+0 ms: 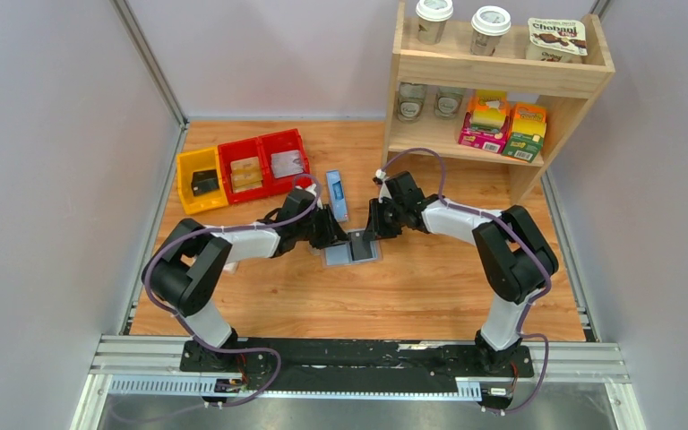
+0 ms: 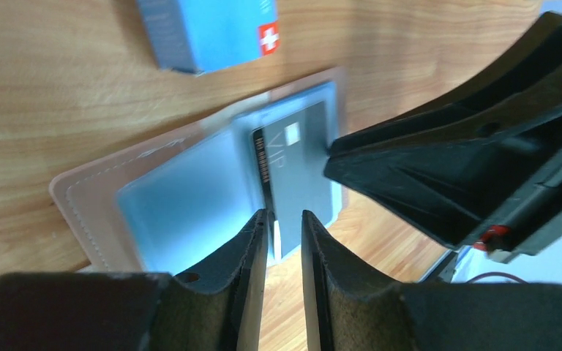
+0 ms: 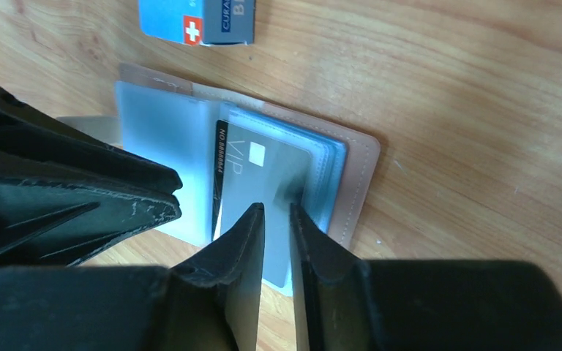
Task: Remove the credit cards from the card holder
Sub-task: Remove the credit card from the card holder.
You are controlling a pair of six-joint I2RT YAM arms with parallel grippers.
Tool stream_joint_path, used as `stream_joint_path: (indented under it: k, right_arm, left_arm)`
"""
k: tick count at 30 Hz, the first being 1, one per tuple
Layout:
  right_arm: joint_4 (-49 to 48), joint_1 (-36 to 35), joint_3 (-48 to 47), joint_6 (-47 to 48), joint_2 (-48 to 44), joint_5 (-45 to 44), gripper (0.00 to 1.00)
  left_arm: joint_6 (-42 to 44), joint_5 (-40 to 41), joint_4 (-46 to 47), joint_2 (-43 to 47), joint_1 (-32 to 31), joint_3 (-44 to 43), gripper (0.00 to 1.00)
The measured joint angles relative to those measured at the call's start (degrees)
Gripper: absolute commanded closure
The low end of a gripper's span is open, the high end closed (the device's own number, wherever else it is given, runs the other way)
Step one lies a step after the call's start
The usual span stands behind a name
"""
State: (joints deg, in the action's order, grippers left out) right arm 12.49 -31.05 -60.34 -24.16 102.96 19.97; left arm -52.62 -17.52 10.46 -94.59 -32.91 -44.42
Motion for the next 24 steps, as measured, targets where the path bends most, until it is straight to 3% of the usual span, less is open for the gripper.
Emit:
stream_joint_path:
  k: [24]
  right_arm:
    - [-0.35, 0.00, 0.83, -0.02, 0.02, -1.16, 0.73]
  left_arm:
    - [-2.67, -0.44, 5.79, -3.82, 0.00, 3.15, 0.66]
